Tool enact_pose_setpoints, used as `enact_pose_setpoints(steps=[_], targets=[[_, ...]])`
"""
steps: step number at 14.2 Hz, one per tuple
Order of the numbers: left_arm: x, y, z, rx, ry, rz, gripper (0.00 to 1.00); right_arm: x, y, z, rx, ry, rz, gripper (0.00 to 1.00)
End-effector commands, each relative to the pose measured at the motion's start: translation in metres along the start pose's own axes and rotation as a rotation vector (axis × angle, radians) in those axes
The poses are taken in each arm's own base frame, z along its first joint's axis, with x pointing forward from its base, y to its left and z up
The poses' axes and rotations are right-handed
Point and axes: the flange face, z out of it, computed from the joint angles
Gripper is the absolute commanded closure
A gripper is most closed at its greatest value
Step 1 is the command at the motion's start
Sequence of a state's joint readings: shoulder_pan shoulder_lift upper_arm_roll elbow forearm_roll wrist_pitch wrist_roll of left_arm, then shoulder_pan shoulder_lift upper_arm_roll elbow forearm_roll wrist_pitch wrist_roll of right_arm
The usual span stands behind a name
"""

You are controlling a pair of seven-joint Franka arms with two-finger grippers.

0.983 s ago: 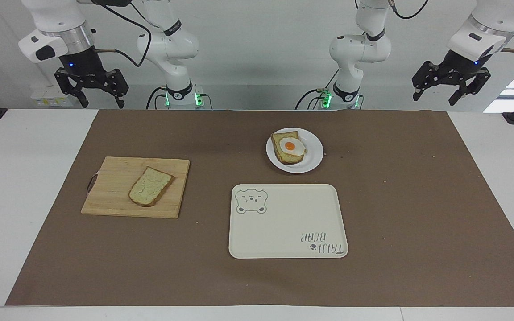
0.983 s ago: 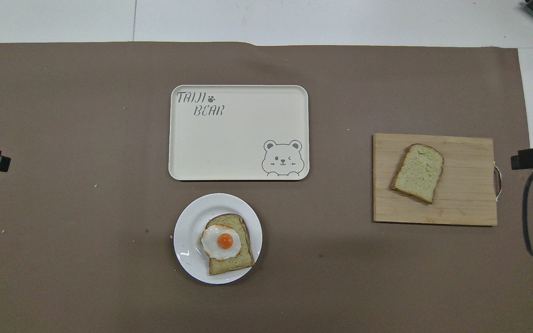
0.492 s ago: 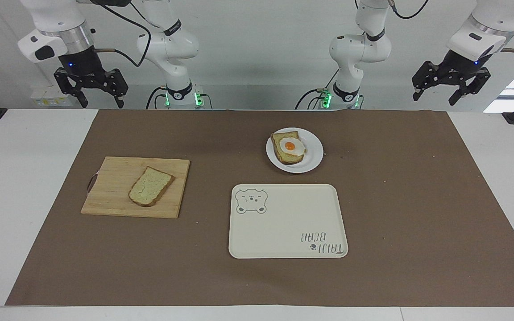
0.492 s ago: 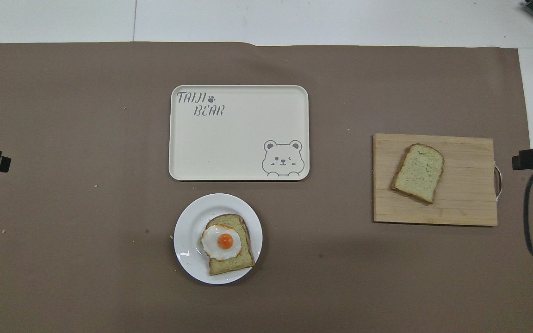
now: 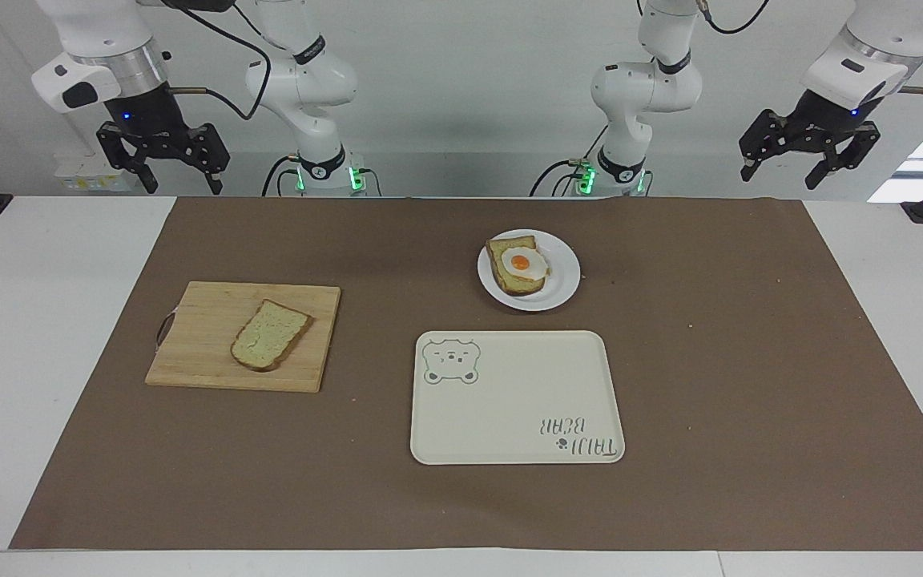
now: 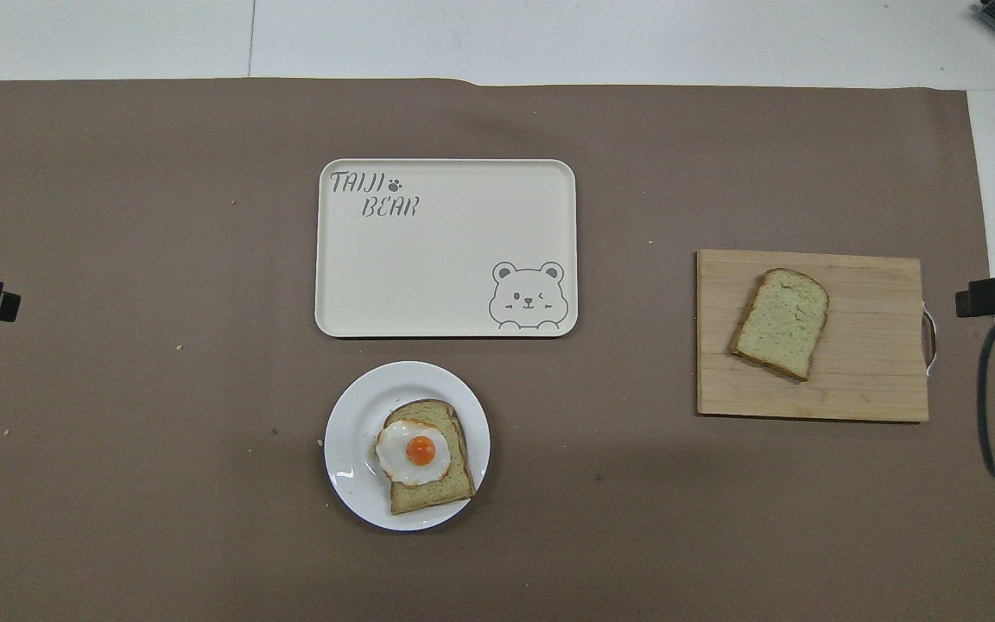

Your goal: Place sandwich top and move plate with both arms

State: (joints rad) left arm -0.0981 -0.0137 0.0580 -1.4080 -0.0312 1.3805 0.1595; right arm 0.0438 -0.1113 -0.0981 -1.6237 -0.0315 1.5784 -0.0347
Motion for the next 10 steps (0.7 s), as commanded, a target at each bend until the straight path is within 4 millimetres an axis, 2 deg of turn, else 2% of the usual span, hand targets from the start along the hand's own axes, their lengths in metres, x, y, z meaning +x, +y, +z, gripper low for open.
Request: enact_pose_setpoints(steps=[1, 10], targets=[[-0.0038, -0.0020, -0.0053, 0.001, -0.005, -0.011, 0.00, -0.0037, 0.0031, -0.0006, 0.020, 0.005, -0.003, 0.00], [-0.0038, -0.0019, -0.0060, 0.002, -0.003, -0.011, 0.00, -0.0021, 0.0024, -0.0018, 0.018, 0.008, -0.002, 0.00]])
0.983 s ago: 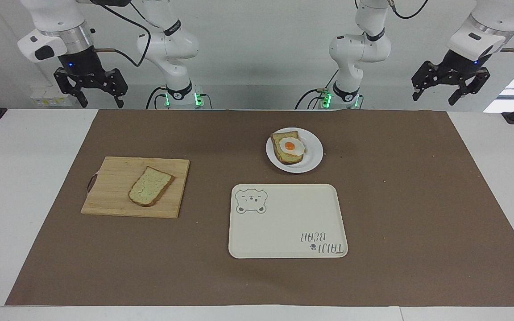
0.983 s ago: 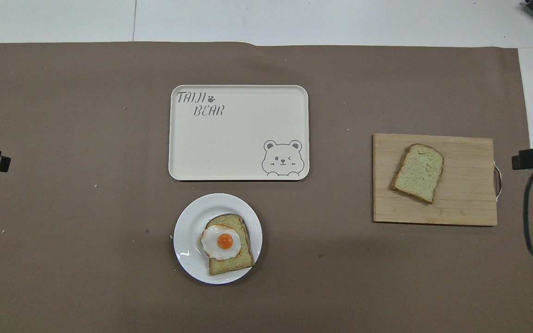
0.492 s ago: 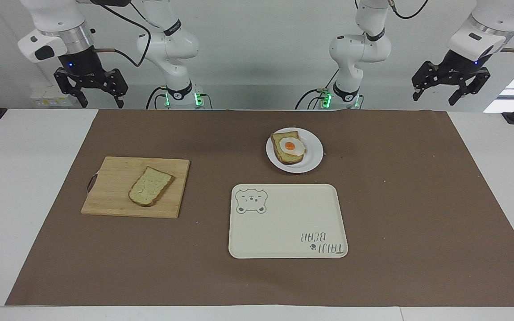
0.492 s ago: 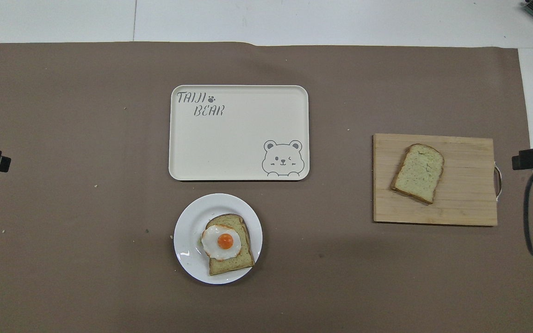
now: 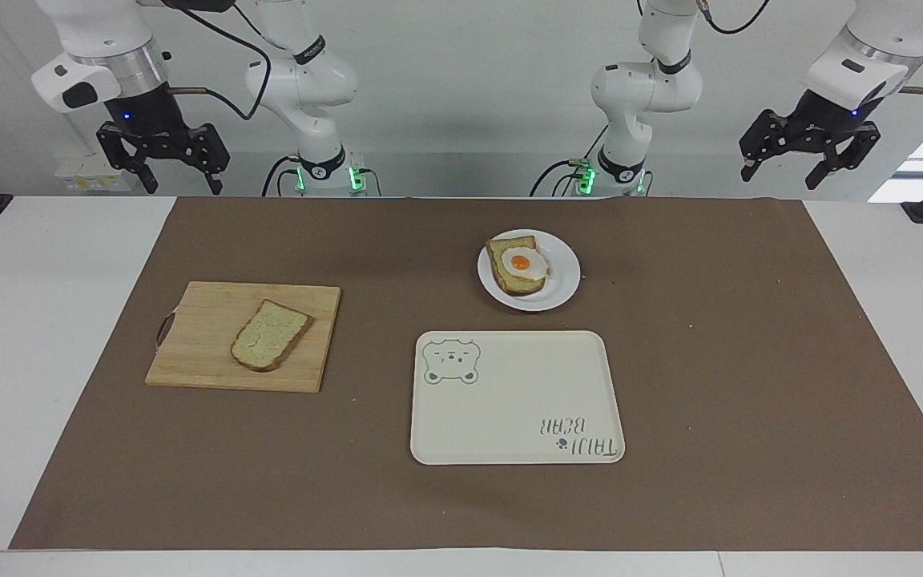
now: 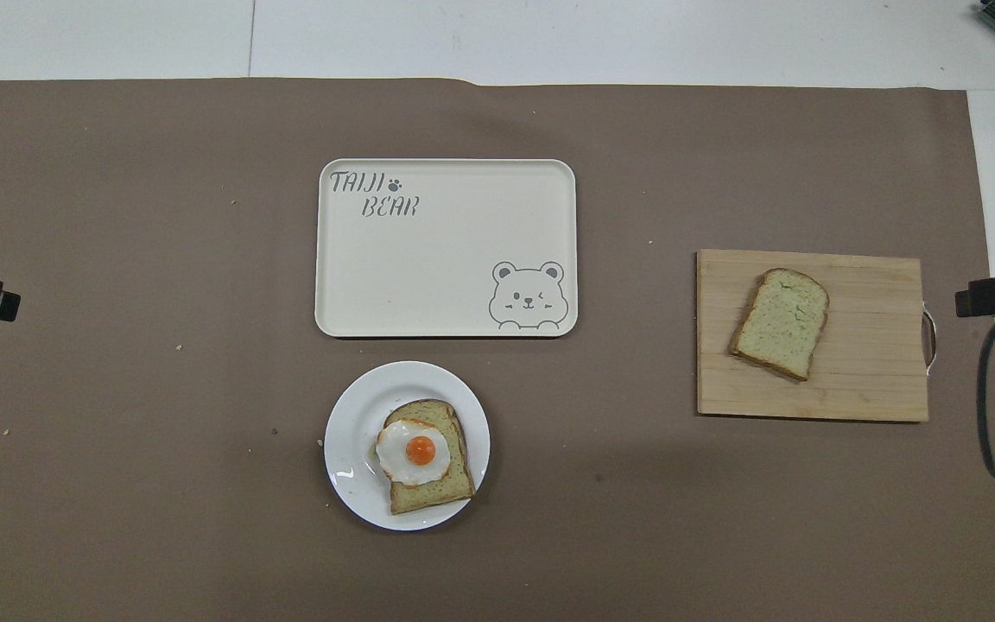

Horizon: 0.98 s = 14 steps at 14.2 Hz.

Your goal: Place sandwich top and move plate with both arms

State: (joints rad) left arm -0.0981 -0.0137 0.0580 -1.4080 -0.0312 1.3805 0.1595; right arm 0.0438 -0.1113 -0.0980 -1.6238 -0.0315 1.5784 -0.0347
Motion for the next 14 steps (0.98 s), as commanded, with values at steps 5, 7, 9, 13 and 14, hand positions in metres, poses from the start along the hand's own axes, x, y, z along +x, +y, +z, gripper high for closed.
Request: enact_pose_setpoints(steps=[5, 7, 9, 13, 14], targets=[[-0.004, -0.002, -0.006, 0.002, -0.003, -0.011, 0.00, -0.003, -0.005, -0.002, 0.017, 0.012, -0.041, 0.00], [-0.004, -0.002, -0.006, 0.003, -0.003, -0.011, 0.00, 0.000, -0.009, 0.007, 0.017, 0.023, -0.046, 0.00], [-0.004, -0.001, -0.006, 0.002, -0.003, -0.009, 0.00, 0.013, -0.002, 0.019, 0.017, 0.074, -0.022, 0.00], [-0.003, -0.001, -0.005, 0.001, -0.005, -0.009, 0.00, 0.040, -0.010, 0.070, 0.018, 0.043, -0.061, 0.00], [-0.004, -0.002, -0.006, 0.002, -0.003, -0.011, 0.00, 0.051, -0.008, 0.090, 0.032, 0.040, -0.054, 0.00]])
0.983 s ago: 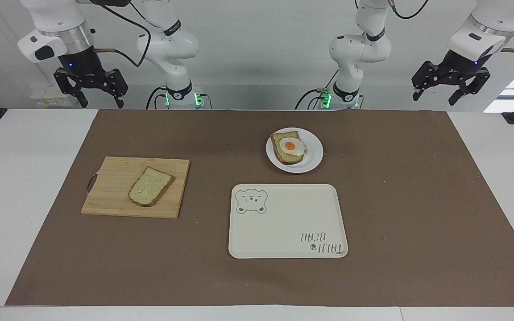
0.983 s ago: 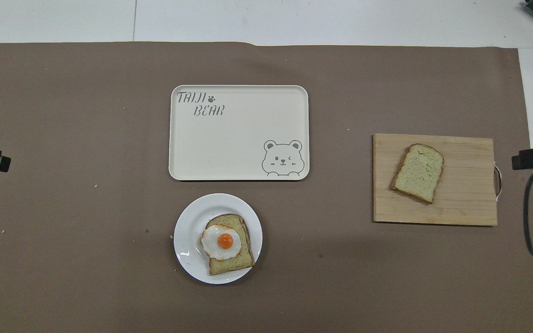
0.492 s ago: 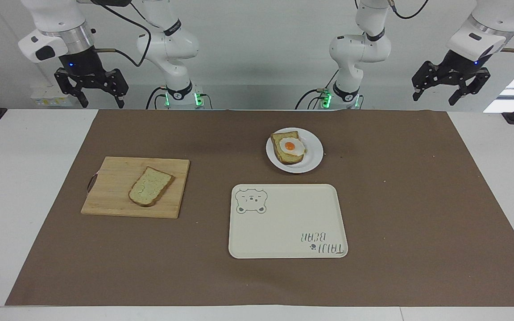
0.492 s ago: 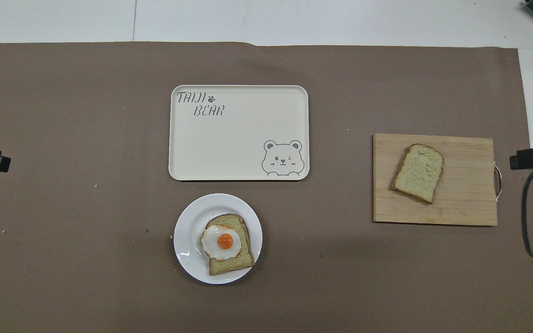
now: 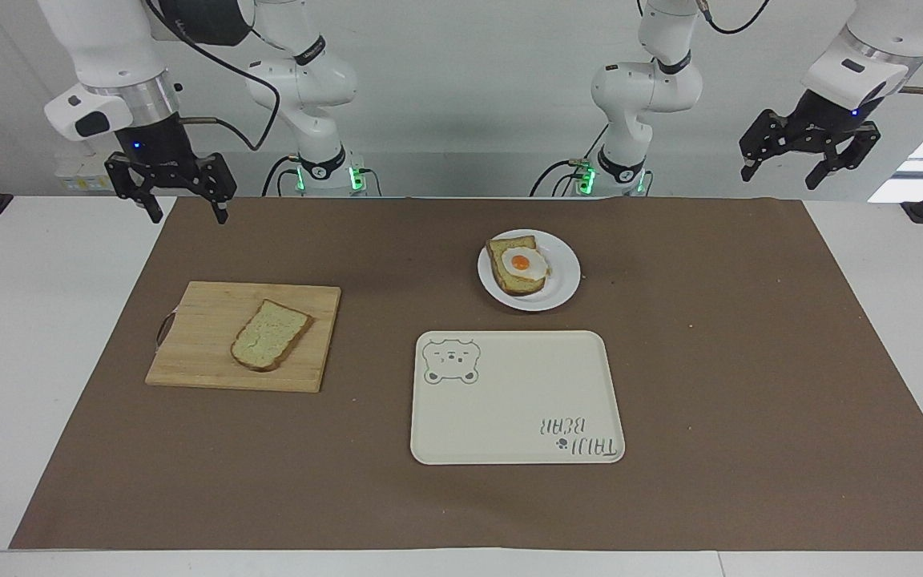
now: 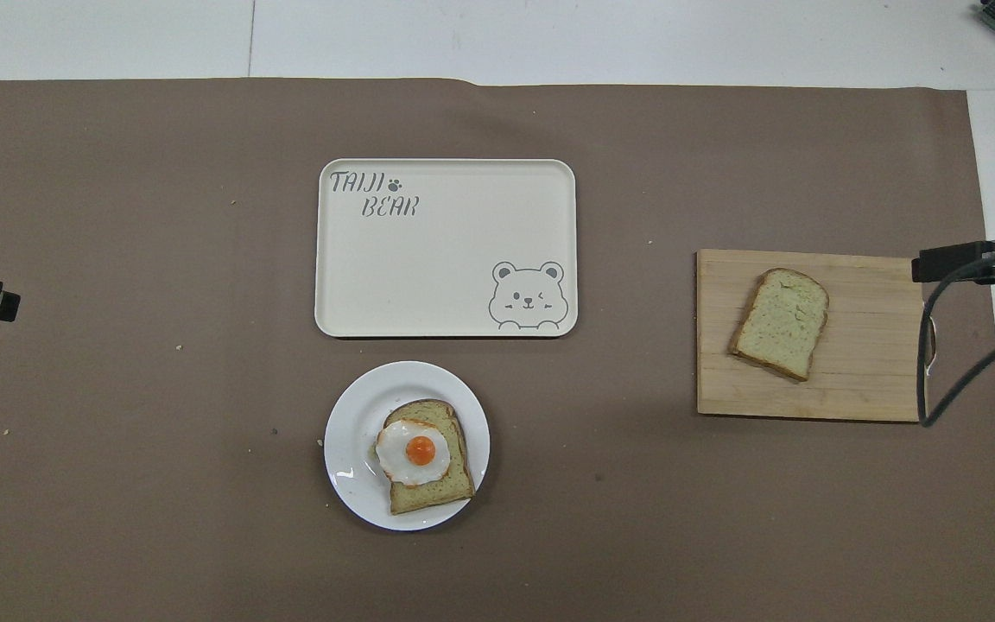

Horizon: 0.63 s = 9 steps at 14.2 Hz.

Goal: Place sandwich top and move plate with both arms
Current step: 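Reach the right gripper over the bread slice on the cutting board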

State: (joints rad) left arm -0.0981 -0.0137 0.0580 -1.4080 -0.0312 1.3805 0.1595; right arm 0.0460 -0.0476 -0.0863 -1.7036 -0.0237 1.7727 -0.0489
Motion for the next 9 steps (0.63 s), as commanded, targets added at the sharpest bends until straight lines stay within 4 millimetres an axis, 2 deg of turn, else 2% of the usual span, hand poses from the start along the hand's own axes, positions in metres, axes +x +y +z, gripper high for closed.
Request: enact_pose_setpoints(steps=[1, 4, 7, 9], targets=[[-0.004, -0.002, -0.006, 0.002, -0.003, -0.011, 0.00, 0.025, 0.004, 0.054, 0.042, -0.009, -0.016, 0.00], [-0.004, -0.001, -0.005, 0.001, -0.005, -0.009, 0.00, 0.040, 0.016, 0.120, 0.075, -0.030, 0.016, 0.00], [-0.004, -0.002, -0.006, 0.002, -0.003, -0.011, 0.00, 0.038, 0.021, 0.172, 0.110, -0.019, 0.064, 0.00], [-0.003, -0.002, -0.005, 0.001, -0.005, -0.011, 0.00, 0.033, 0.038, 0.210, 0.125, -0.040, 0.114, 0.00]])
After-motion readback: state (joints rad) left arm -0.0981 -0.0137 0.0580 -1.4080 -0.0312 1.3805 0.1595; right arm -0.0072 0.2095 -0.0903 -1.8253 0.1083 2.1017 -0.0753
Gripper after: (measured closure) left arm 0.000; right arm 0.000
